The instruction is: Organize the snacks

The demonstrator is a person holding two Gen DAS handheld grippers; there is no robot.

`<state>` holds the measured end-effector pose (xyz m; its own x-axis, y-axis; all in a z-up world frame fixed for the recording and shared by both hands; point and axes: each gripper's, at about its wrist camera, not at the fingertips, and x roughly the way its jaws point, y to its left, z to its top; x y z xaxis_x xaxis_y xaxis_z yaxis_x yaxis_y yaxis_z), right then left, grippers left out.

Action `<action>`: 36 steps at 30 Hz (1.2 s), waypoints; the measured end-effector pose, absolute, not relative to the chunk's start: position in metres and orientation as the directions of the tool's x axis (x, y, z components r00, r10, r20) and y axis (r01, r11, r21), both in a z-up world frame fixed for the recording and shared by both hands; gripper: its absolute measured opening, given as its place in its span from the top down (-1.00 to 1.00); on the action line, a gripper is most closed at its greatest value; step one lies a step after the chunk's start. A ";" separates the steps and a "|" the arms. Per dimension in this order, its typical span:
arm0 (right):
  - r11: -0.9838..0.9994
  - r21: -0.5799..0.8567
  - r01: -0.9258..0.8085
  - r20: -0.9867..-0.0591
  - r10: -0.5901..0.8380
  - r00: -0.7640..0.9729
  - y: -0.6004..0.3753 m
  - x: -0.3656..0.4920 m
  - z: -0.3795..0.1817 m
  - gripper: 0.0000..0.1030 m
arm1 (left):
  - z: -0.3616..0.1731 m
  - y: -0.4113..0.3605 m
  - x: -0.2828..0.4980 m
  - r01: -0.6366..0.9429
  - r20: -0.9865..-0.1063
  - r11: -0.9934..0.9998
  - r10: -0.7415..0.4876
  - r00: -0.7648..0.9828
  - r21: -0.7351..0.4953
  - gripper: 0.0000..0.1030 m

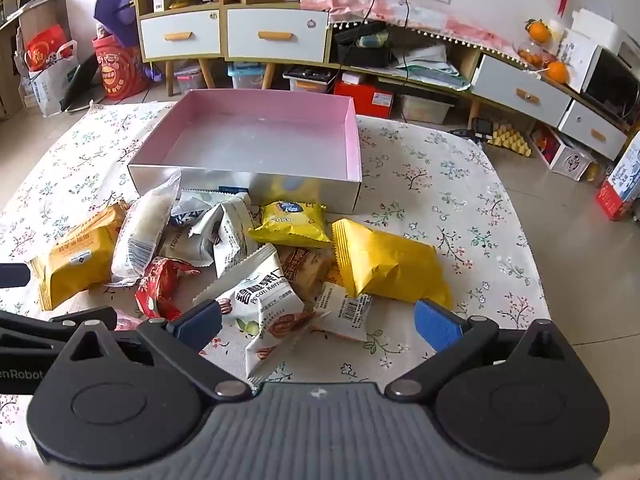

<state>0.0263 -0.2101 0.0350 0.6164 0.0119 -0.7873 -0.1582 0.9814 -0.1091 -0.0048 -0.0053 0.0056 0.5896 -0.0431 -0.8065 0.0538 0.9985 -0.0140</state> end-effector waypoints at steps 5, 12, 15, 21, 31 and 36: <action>0.982 -0.104 -0.157 -0.787 0.015 0.617 -0.212 0.026 0.036 -0.99 | 0.006 -0.006 -0.005 0.049 -0.806 0.999 -0.038 0.590 -0.011 -1.00; 0.982 -0.104 -0.156 -0.786 0.015 0.618 -0.212 0.026 0.037 -0.99 | 0.004 -0.004 -0.005 0.042 -0.808 0.999 -0.023 0.589 0.002 -1.00; 0.983 -0.104 -0.154 -0.784 0.014 0.621 -0.212 0.026 0.038 -0.99 | 0.005 -0.004 -0.005 0.042 -0.807 0.999 -0.023 0.589 0.002 -1.00; 0.982 -0.103 -0.156 -0.784 0.017 0.620 -0.211 0.026 0.039 -0.99 | 0.005 -0.003 -0.005 0.038 -0.807 0.999 -0.015 0.590 0.009 -1.00; 0.981 -0.102 -0.165 -0.777 0.025 0.630 -0.206 0.025 0.041 -0.99 | 0.008 0.000 -0.004 0.021 -0.804 1.000 -0.006 0.595 0.008 -1.00; 0.982 -0.105 -0.157 -0.779 0.017 0.627 -0.207 0.026 0.040 -0.99 | 0.008 0.001 -0.005 0.018 -0.802 1.000 -0.002 0.598 0.011 -1.00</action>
<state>0.0261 -0.2066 0.0403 0.6269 0.0170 -0.7789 -0.1566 0.9821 -0.1046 -0.0045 0.0007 0.0082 0.5976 -0.0022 -0.8018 0.0181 0.9998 0.0108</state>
